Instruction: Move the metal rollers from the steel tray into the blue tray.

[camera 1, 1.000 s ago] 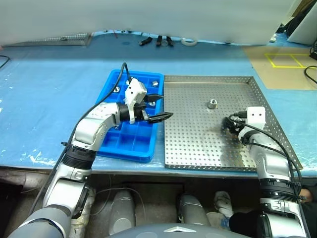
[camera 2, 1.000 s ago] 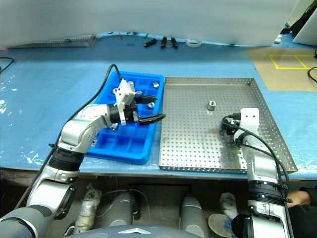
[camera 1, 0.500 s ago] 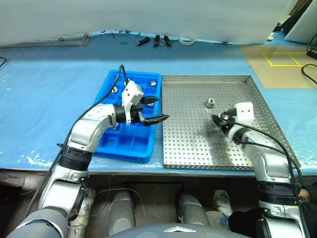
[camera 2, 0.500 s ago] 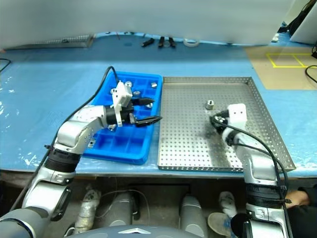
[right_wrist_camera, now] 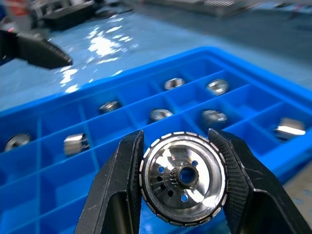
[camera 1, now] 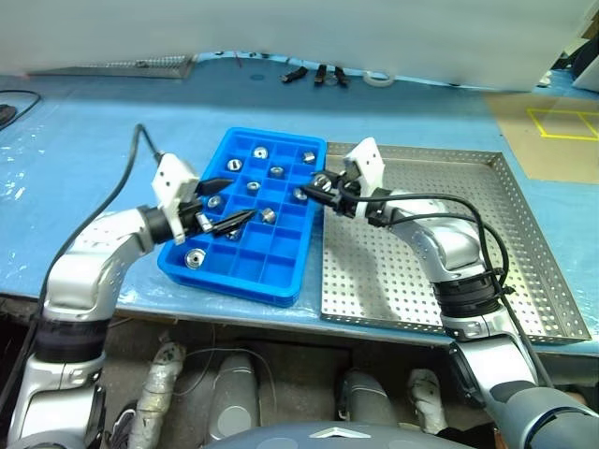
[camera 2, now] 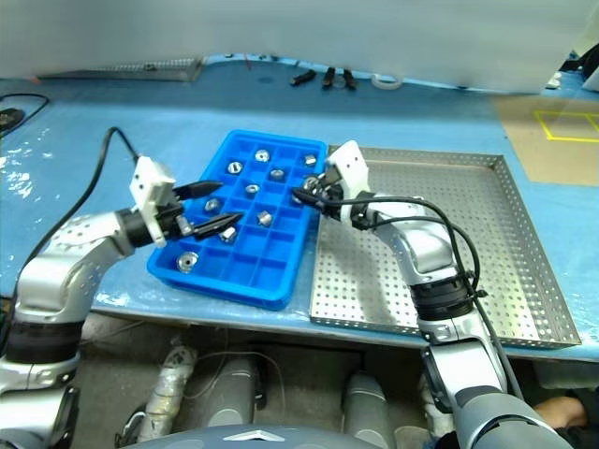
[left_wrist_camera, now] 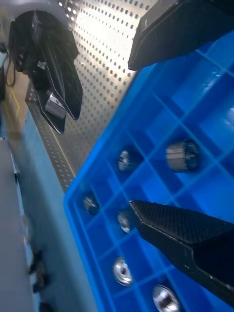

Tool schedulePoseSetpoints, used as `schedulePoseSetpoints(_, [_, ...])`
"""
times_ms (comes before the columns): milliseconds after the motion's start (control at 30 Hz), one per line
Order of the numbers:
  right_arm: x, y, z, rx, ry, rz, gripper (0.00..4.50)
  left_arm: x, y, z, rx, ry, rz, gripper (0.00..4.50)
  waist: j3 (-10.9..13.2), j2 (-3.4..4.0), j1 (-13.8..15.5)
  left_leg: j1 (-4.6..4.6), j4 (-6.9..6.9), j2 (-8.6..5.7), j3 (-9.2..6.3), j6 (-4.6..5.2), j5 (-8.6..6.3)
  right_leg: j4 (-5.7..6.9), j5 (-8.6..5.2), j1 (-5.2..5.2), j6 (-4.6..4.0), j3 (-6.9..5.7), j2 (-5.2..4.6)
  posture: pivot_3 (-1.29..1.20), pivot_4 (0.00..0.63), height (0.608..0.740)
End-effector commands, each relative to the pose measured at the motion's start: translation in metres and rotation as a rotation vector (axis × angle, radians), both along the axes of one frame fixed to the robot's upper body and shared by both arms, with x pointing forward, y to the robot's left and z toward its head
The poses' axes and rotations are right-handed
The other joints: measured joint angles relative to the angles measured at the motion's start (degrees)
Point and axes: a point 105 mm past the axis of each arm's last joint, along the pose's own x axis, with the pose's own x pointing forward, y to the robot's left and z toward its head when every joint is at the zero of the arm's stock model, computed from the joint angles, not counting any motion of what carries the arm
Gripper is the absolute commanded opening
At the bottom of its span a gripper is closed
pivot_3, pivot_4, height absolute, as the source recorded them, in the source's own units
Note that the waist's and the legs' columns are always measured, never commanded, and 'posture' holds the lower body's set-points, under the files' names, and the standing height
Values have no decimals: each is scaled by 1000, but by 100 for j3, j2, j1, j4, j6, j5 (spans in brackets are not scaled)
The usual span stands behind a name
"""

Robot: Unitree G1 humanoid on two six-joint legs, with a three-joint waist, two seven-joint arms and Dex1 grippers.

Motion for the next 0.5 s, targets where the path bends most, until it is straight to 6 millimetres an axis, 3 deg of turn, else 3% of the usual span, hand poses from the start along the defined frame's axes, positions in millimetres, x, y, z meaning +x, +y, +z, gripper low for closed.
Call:
schedulePoseSetpoints(33, [-19, 10, -3, -74, 3, 157, 1705, -19, 4, 12, 2, -45, 22, 4500, 0, 0, 103, 0, -6, -2, -1, 0, 0, -3, 0, 1, 0, -2, -1, 317, 150, 740])
schedulePoseSetpoints(167, [-30, 16, -14, -133, 24, 246, 1705, -37, 4, 2, 11, -2, 31, 4500, 1, -2, 264, 2, -11, -2, -5, -5, 3, -5, -1, 2, 1, -4, -2, 365, 150, 740])
schedulePoseSetpoints(333, [-26, 20, -16, -161, 16, 263, 1705, -43, -3, 0, -2, 6, 38, 4500, 1, -2, 381, 14, -17, 11, -11, -11, 6, 9, 1, 1, -2, 2, 0, 390, 150, 740])
schedulePoseSetpoints(500, [-40, 18, -31, -167, 132, 300, 1705, -44, -7, -5, -10, 22, 40, 4500, 1, -2, 467, 19, -18, 11, -12, -15, 9, 17, 2, 1, -3, 6, 3, 385, 150, 740])
